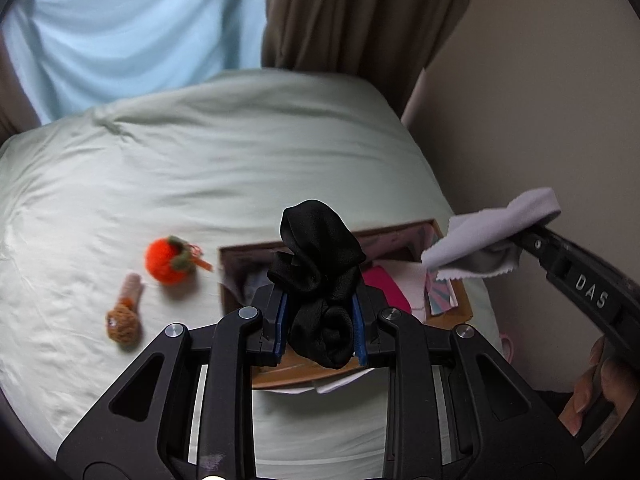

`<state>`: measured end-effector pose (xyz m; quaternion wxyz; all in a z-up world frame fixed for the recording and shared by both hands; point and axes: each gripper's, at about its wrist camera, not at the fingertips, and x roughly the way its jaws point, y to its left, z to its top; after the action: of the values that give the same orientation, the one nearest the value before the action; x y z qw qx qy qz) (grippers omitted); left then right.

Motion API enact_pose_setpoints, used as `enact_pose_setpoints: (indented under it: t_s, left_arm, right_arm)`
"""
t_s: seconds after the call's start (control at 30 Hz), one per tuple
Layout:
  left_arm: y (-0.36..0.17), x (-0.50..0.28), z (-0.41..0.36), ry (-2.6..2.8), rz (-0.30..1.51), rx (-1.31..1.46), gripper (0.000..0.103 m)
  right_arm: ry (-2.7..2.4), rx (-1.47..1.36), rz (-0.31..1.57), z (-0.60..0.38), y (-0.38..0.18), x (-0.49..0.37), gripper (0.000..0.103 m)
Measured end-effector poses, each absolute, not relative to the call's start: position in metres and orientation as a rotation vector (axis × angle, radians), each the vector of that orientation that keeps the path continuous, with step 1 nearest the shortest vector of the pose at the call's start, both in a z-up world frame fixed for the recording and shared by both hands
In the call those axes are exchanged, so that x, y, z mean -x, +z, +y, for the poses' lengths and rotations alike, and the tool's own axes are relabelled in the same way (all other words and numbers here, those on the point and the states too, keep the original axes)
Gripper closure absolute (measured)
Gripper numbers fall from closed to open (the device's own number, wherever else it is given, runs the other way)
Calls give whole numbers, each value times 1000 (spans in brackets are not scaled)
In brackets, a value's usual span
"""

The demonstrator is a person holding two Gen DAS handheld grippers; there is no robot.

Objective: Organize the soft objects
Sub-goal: 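Carry the black sock and grey cloth over the cardboard box, then open the left tool dropping the sock in the box while the right tool releases the cloth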

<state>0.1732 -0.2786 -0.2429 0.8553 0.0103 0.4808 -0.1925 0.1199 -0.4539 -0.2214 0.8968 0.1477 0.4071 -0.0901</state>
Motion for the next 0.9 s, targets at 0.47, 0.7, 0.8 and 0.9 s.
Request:
enact_pose_setpoints:
  t_s: [0.47,0.7,0.8,0.9]
  left_arm:
    - [-361,-200,-342,-475,1276,-141,81]
    - [-405,-216,-355,-474,1405,-178,81]
    - [-413,-220,-356,-493,1432,-191,80]
    - [-408,-219,-357,-510,1420,-208,21]
  right_arm:
    - [-170,-364,1053,-496,-310,-177,90]
    - [-144,-366,1153,-506,-346,-200,90]
    - [-127,-377,1183,-506,-357,-206,90]
    - [-107,-411,1222,-510,-367,-211,84]
